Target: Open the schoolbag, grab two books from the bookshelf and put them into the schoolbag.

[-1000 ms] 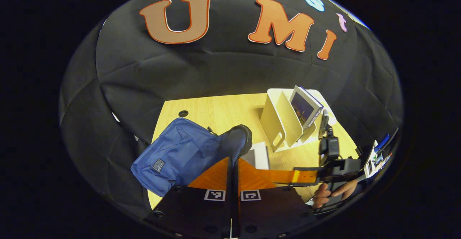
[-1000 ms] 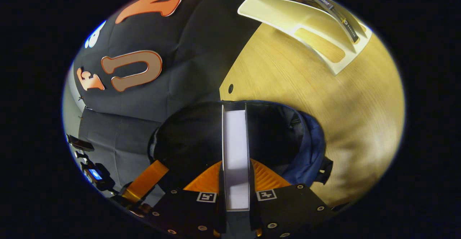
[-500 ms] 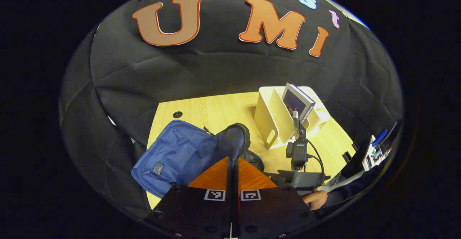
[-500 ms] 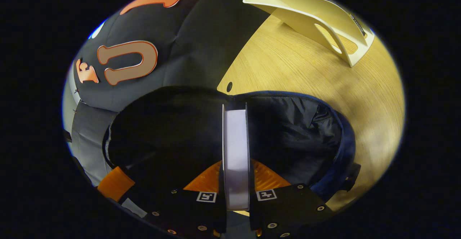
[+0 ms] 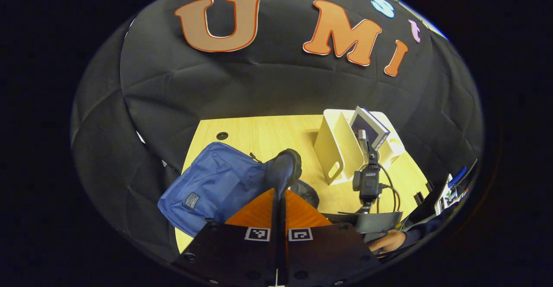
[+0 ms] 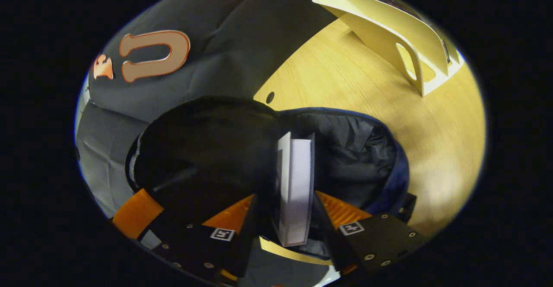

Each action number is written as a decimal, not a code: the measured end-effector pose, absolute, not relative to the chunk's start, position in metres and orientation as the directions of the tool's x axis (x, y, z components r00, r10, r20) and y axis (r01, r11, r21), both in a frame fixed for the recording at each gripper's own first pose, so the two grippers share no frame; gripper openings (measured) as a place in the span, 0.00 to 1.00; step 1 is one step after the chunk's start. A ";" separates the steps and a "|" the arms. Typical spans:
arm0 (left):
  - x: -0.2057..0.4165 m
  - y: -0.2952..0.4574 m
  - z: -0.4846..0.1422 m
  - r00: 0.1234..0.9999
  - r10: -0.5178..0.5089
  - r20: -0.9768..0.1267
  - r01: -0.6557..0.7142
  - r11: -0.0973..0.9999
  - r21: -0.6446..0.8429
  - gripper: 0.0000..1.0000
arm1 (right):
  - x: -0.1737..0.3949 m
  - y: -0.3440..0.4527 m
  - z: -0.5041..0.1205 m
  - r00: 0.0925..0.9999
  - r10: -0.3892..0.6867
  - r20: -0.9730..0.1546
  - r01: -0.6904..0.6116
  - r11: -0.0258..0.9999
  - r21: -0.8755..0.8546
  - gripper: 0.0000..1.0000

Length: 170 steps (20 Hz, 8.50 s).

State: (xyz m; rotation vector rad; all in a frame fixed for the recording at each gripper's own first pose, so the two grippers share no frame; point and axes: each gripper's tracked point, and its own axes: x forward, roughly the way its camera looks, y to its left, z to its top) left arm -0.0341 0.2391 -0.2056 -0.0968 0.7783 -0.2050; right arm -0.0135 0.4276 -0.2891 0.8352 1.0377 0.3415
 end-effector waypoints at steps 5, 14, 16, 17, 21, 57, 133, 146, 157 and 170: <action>-0.033 0.234 -0.209 0.697 -0.213 -0.685 0.140 0.977 -0.161 0.01 | -0.021 0.399 -0.260 0.485 0.620 -0.617 0.095 0.664 0.742 0.94; -0.035 0.219 -0.216 0.696 -0.172 -0.698 0.133 0.985 -0.110 0.01 | 0.015 0.256 -0.217 0.655 0.366 -0.661 0.055 0.849 0.525 0.96; -0.036 0.216 -0.217 0.695 -0.160 -0.701 0.120 0.987 -0.105 0.01 | 0.025 0.222 -0.197 0.703 0.295 -0.647 0.030 0.897 0.442 0.96; -0.035 0.215 -0.218 0.696 -0.152 -0.702 0.114 0.988 -0.101 0.01 | 0.030 0.204 -0.188 0.721 0.254 -0.645 0.015 0.924 0.382 0.96; -0.037 0.214 -0.217 0.702 -0.123 -0.701 0.098 0.992 -0.076 0.01 | 0.049 0.143 -0.158 0.737 0.111 -0.667 -0.009 0.988 0.155 0.96; -0.059 0.204 -0.245 0.697 -0.114 -0.708 -0.025 0.983 -0.183 0.01 | 0.159 0.069 -0.207 0.250 0.037 -0.968 -0.026 0.999 0.032 0.29; -0.032 0.208 -0.210 0.691 -0.151 -0.707 0.060 0.987 -0.152 0.01 | -0.025 0.374 -0.256 0.347 0.714 -0.609 0.172 0.589 0.789 0.65; -0.026 0.171 -0.212 0.716 -0.115 -0.689 0.080 0.993 -0.083 0.14 | 0.049 0.194 -0.178 0.762 0.367 -0.534 -0.071 0.866 0.495 0.72; 0.013 0.114 -0.140 0.888 -0.094 -0.450 0.062 0.994 -0.087 0.99 | 0.062 0.046 -0.086 0.964 0.017 -0.264 0.024 0.988 0.153 0.89; 0.032 0.024 -0.037 0.992 -0.116 -0.044 0.110 0.988 -0.107 0.99 | 0.035 -0.014 -0.020 0.992 -0.125 -0.012 0.126 0.992 0.014 0.89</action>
